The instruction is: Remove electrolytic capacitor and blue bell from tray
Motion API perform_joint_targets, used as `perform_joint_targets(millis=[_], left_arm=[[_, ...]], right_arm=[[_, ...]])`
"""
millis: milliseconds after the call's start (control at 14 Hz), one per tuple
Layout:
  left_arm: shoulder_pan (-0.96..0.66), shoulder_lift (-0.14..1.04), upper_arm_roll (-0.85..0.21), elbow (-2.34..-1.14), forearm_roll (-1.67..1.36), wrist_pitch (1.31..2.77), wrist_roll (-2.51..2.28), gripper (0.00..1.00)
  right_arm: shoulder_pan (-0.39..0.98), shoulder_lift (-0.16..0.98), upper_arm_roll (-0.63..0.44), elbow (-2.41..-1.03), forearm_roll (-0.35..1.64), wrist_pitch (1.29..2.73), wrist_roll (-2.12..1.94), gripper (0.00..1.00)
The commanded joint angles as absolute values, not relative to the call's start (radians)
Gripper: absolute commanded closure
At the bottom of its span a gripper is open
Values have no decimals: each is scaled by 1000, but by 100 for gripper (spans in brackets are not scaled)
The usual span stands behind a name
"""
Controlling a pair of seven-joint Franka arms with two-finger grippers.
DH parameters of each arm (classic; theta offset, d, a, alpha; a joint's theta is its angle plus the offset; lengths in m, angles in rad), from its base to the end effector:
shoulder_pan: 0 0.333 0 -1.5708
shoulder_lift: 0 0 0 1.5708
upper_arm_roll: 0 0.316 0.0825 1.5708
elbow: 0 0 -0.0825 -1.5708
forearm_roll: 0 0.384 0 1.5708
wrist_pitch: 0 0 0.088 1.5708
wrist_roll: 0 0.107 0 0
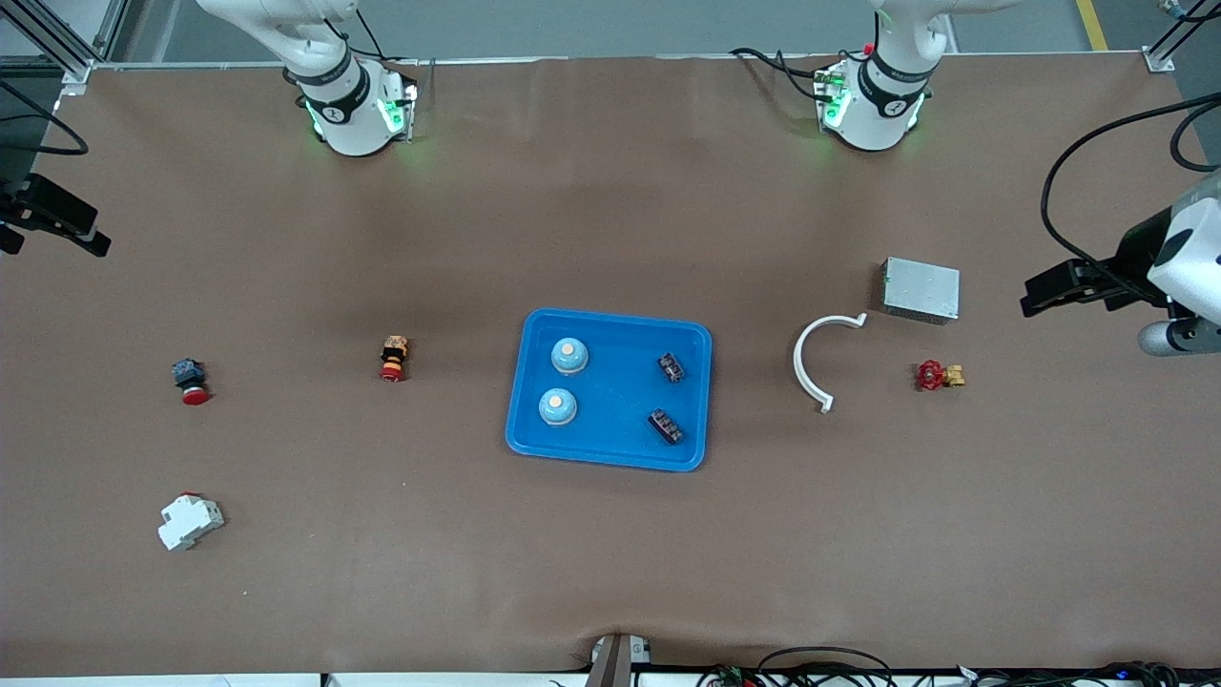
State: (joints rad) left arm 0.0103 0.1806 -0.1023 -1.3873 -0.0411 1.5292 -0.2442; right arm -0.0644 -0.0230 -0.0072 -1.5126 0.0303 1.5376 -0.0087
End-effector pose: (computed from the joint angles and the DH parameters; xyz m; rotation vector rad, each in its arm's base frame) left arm 0.6028 -0.0542 0.6030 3.0794 0.2354 -0.0728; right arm 0.5431 -0.0357 0.6616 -3.1107 0.0952 -0.0765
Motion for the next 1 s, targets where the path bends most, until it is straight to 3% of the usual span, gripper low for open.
perform_joint_targets(millis=[0,429,714,929], left_arm=[[12,156,-179,-1391,-66,1528,-441,0],[6,164,-347,-1388,-84,1539,-792,0],[-43,213,-391,-1391,-97,1543,-928,0],[-115,314,-390,-1391,-84,1587,-1009,0]], right_arm=[[-74,-35,-3,-1528,49,1536,-6,0],[-46,-41,5,-1638,54,1575,72,0],[73,-55,6,-1845,55,1776,266,0],[169,-32,6,-1905,64,1882,425,0]])
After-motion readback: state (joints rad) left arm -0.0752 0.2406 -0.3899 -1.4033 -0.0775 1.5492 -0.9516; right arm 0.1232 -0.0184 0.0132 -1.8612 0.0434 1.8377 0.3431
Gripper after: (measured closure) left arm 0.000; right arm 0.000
